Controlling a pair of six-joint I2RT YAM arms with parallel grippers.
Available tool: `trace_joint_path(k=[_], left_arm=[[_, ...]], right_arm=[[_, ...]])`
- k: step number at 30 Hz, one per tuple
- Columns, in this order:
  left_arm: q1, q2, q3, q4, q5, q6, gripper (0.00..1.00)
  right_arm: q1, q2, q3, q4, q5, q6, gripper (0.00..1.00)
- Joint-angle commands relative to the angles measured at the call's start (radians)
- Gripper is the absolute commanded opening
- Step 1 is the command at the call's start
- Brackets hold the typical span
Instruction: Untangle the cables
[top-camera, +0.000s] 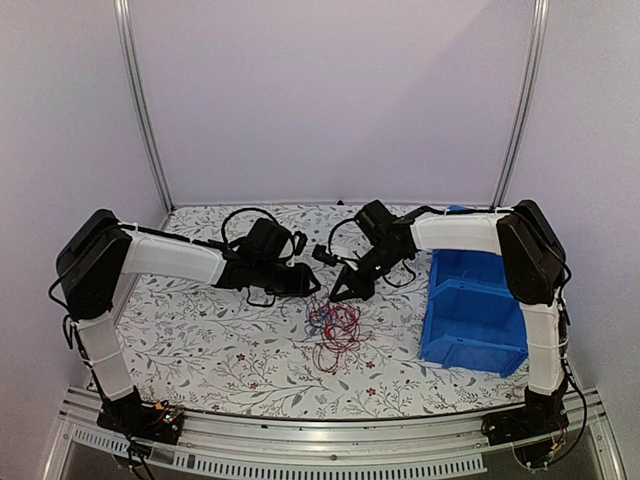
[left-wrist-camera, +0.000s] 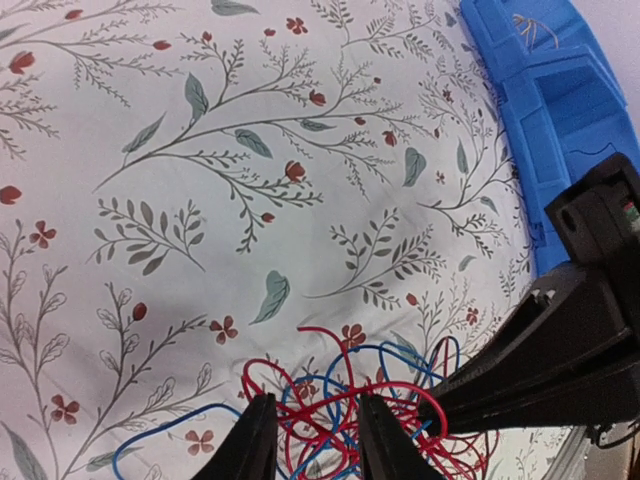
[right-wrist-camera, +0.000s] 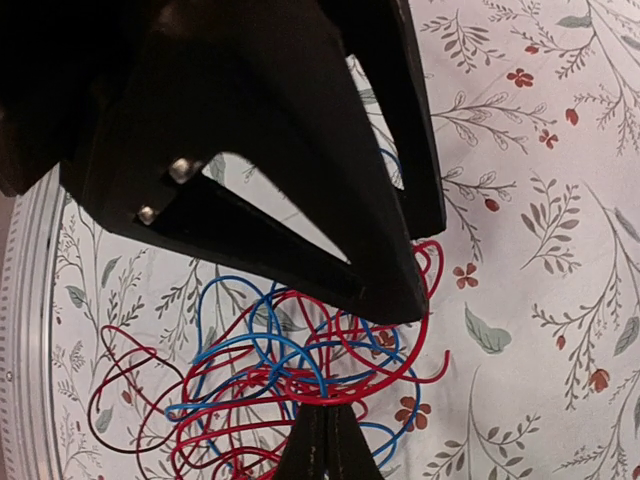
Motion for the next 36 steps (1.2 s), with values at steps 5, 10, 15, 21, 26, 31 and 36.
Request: trace_joint_path(k=[5, 10, 15, 21, 26, 31, 36], left_arm=[[-0.085, -0.273, -0.145, 0.156, -0.144, 0.107, 0.47], [-0.111, -0.36, -0.259, 0.28, -0.139, 0.136, 0.5], [-0.126, -0.314, -0.262, 0.408, -0.129, 0.143, 0.5], [-0.126, -0.164, -0.188, 0.504, -0.198, 0.135, 0.38], [-0.123, -0.037, -0.169, 0.603, -0.158, 0.117, 0.05], [-0.122, 0.019, -0.219, 0.63, -0.109, 0.066, 0.0], [-0.121, -0.031, -0.315, 0.658, -0.12, 0.027, 0.0]], right_arm=[[0.001, -0.074, 0.054, -0.038, -0.022, 0.03, 0.0], [0.001, -0.155, 0.112, -0.062, -0.068, 0.084, 0.0], [0.0, -0.174, 0.198, -0.109, -0.102, 0.137, 0.0], [0.001, -0.174, 0.243, -0.145, -0.162, 0.184, 0.0], [0.001, -0.209, 0.259, -0.15, -0.209, 0.22, 0.0], [-0.002, -0.291, 0.286, -0.144, -0.159, 0.221, 0.0], [-0.015, -0.357, 0.289, -0.129, -0.094, 0.219, 0.0]])
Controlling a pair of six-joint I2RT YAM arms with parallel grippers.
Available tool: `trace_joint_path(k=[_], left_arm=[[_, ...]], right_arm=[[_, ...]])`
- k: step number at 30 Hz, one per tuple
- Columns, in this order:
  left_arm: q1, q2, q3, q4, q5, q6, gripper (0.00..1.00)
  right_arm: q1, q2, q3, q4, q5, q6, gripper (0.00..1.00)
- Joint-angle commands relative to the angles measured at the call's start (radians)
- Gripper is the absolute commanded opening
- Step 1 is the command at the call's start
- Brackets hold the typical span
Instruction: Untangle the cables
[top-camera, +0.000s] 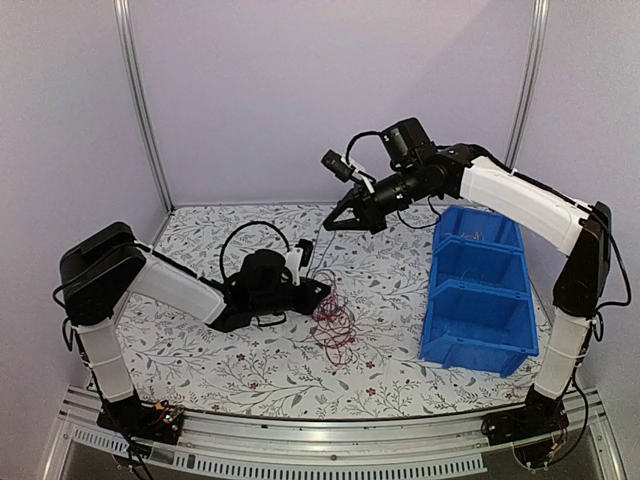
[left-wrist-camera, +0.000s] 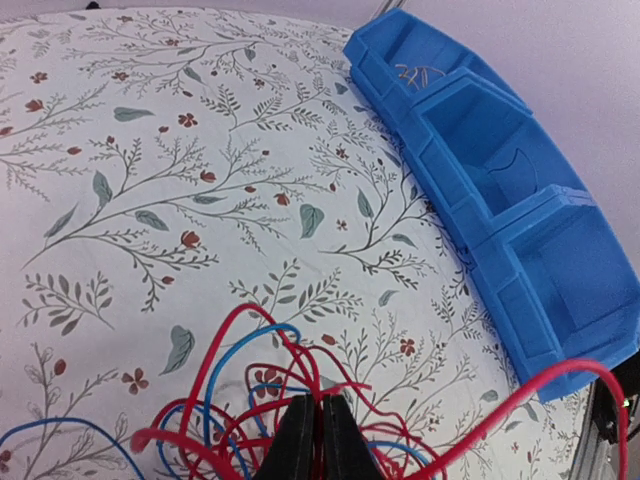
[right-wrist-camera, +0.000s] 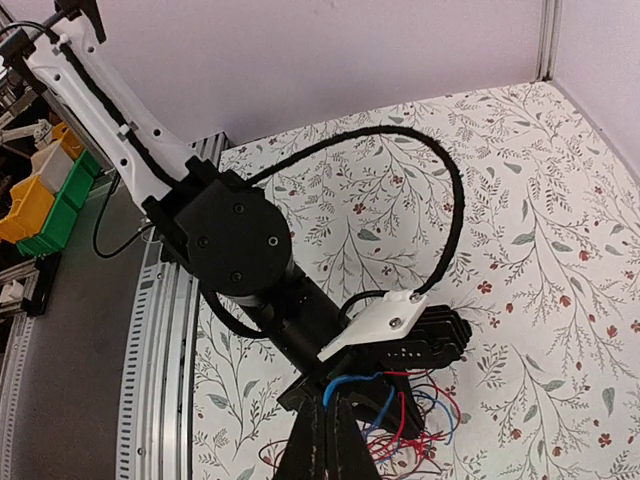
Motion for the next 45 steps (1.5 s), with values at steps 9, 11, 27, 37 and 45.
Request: trace_joint_path(k=[9, 11, 27, 37, 45], left_arm=[[0.042, -0.129, -0.127, -0.14, -0.066, -0.065, 0.0], [0.063, -0.135, -0.138, -0.173, -0.066, -0.077, 0.0], [0.123, -0.112, -0.113, -0.336, -0.045, -0.083, 0.0], [0.122, -0.151, -0.091, -0.351, -0.036, -0.061, 0.01], [0.12, -0.16, -0.084, -0.368, -0.036, -0.057, 0.02]], right_arm=[[-0.127, -0.203, 0.32, -0.032, 0.013, -0.022, 0.0], [-0.194, -0.214, 0.4, -0.044, -0.018, -0.033, 0.0], [-0.697, -0.36, 0.281, 0.03, -0.07, 0.019, 0.0], [-0.813, -0.532, -0.18, 0.098, -0.012, -0.07, 0.0], [-0.825, -0.637, -0.421, 0.137, 0.031, -0.104, 0.0]])
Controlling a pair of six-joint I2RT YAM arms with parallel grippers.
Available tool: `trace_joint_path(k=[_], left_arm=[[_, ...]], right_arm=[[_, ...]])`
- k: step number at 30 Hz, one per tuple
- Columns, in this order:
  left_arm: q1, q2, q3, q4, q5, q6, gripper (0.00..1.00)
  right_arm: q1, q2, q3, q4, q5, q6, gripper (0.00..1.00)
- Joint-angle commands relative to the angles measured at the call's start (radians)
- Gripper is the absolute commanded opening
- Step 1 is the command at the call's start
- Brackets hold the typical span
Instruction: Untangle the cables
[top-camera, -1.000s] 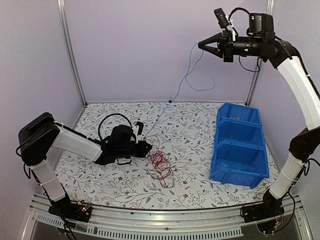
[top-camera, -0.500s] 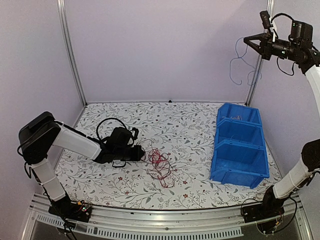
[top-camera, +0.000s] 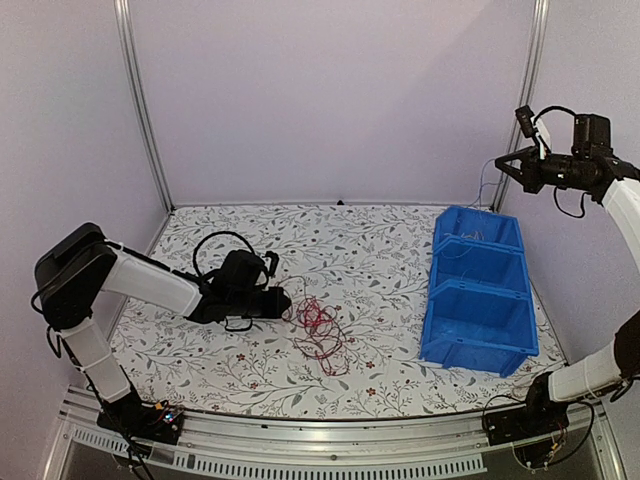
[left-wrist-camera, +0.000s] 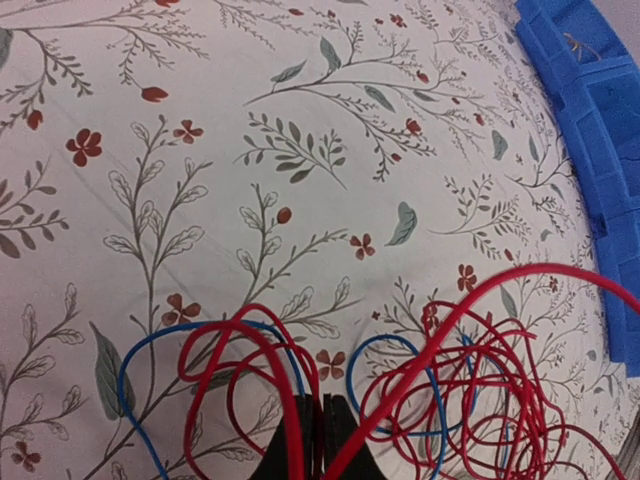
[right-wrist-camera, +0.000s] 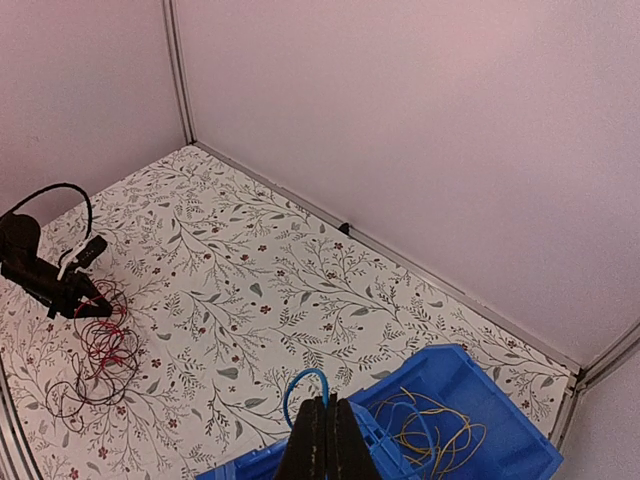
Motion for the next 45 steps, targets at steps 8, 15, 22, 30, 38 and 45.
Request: trace_joint_path(k=[8, 15, 22, 30, 38, 45], left_arm=[[0.0, -0.014, 0.023, -0.015, 0.004, 0.004, 0.02], [-0.01, -0.015, 0.026, -0.012, 0.024, -0.003, 0.03], [-0.031, -0.019, 0.017, 0.006, 0.022, 0.01, 0.03], [-0.049, -0.086, 0.009, 0.002, 0.014, 0.133, 0.03], [-0.056, -0.267, -0.1, 0.108, 0.014, 0.157, 0.02], [-0.056, -0.386, -0.172, 0.163, 0.014, 0.134, 0.0]], right_arm=[[-0.016, -0.134, -0.155, 0.033, 0.079, -0.06, 0.0], [-0.019, -0.178, -0.255, 0.005, 0.169, -0.114, 0.0], [-0.021, -0.113, -0.41, -0.007, 0.237, -0.161, 0.0], [-0.021, -0.004, -0.357, -0.154, 0.192, -0.227, 0.45], [0.114, -0.098, -0.355, -0.016, 0.159, -0.142, 0.59], [0.465, 0.083, -0.269, 0.052, 0.184, -0.036, 0.53]])
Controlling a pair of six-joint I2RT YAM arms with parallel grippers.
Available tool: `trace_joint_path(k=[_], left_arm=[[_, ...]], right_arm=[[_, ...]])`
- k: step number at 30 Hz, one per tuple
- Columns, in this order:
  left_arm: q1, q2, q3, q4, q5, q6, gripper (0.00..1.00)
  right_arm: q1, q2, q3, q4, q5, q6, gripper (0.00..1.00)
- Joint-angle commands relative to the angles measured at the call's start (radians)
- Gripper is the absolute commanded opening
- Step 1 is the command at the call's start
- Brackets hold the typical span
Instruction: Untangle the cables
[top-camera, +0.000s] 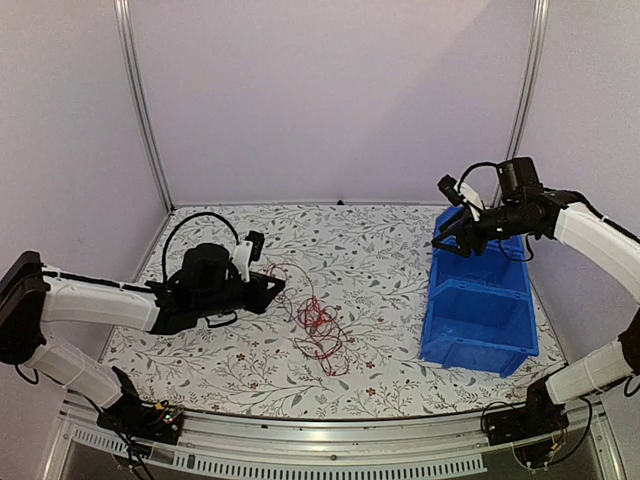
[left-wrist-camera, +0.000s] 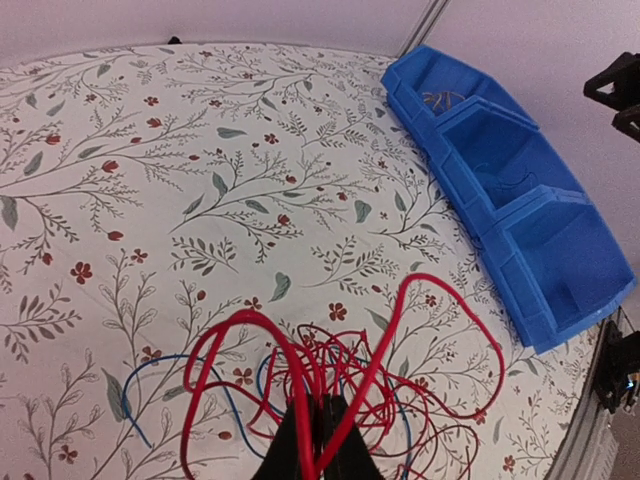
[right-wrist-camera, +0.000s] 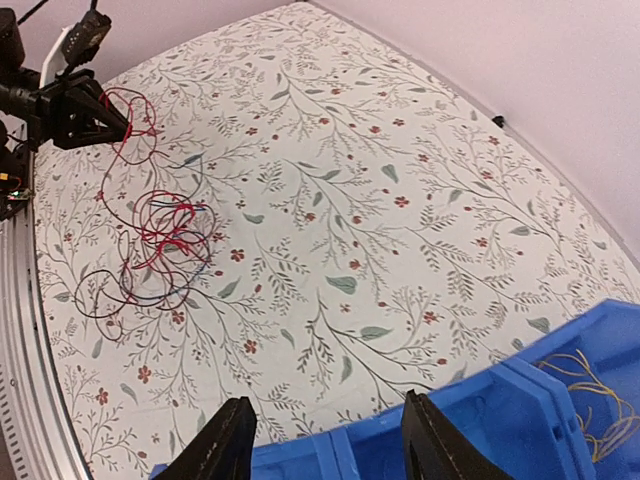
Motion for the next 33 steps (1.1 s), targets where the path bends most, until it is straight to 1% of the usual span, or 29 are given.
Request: trace_joint_path(k=[1, 5, 8, 10, 12, 14, 15, 16, 17, 18, 19, 21, 24, 26, 28, 30, 32, 33], left_arm=[[-0.016, -0.079, -0.04, 0.061, 0.002, -0.003, 0.0], [-0.024, -0.16, -0.097, 0.074, 0.003, -0.011, 0.0], [-0.037, -0.231, -0.139, 0.032, -0.046, -0.05, 0.0], [-0.042, -0.282, -0.176, 0.004, -0.064, -0.09, 0.0], [-0.047, -0.34, -0.219, -0.027, -0.086, -0.138, 0.0], [-0.048, -0.396, -0.269, -0.057, -0.108, -0.202, 0.0], [-0.048, -0.417, -0.295, -0.065, -0.113, -0.231, 0.08], [-0.049, -0.434, -0.312, -0.074, -0.122, -0.253, 0.23], [-0.049, -0.445, -0.32, -0.104, -0.134, -0.27, 0.34], [-0.05, -0.456, -0.319, -0.156, -0.143, -0.285, 0.41], [-0.051, -0.467, -0.311, -0.204, -0.153, -0.299, 0.44], [-0.053, -0.491, -0.285, -0.309, -0.168, -0.345, 0.48], [-0.052, -0.531, -0.256, -0.513, -0.27, -0.448, 0.49], [-0.047, -0.547, -0.251, -0.585, -0.325, -0.487, 0.47], [-0.028, -0.541, -0.248, -0.615, -0.338, -0.497, 0.45], [0.0, -0.509, -0.246, -0.613, -0.316, -0.494, 0.41], [0.024, -0.458, -0.253, -0.58, -0.275, -0.486, 0.37], [0.035, -0.428, -0.258, -0.539, -0.254, -0.481, 0.36]], right_arm=[[0.188, 0.13, 0.094, 0.042, -0.002, 0.068, 0.53], [0.348, 0.296, 0.171, 0.035, 0.012, 0.02, 0.48], [0.426, 0.399, 0.251, 0.037, 0.012, -0.01, 0.43], [0.462, 0.497, 0.317, 0.024, 0.0, -0.014, 0.39], [0.493, 0.573, 0.379, 0.011, -0.015, -0.008, 0.38], [0.527, 0.62, 0.403, 0.02, -0.02, -0.005, 0.42], [0.547, 0.633, 0.406, 0.028, -0.011, -0.007, 0.44], [0.566, 0.654, 0.409, 0.033, 0.002, -0.012, 0.45], [0.59, 0.669, 0.412, 0.035, 0.015, -0.016, 0.46], [0.605, 0.68, 0.416, 0.033, 0.025, -0.019, 0.47], [0.617, 0.695, 0.42, 0.031, 0.031, -0.019, 0.48], [0.637, 0.702, 0.427, 0.028, 0.041, -0.016, 0.49], [0.657, 0.682, 0.416, 0.043, 0.068, -0.013, 0.52], [0.675, 0.661, 0.393, 0.062, 0.092, -0.022, 0.55], [0.693, 0.65, 0.373, 0.072, 0.114, -0.036, 0.59], [0.705, 0.654, 0.362, 0.068, 0.114, -0.044, 0.62], [0.715, 0.663, 0.348, 0.072, 0.107, -0.045, 0.63], [0.719, 0.666, 0.339, 0.075, 0.105, -0.045, 0.64]])
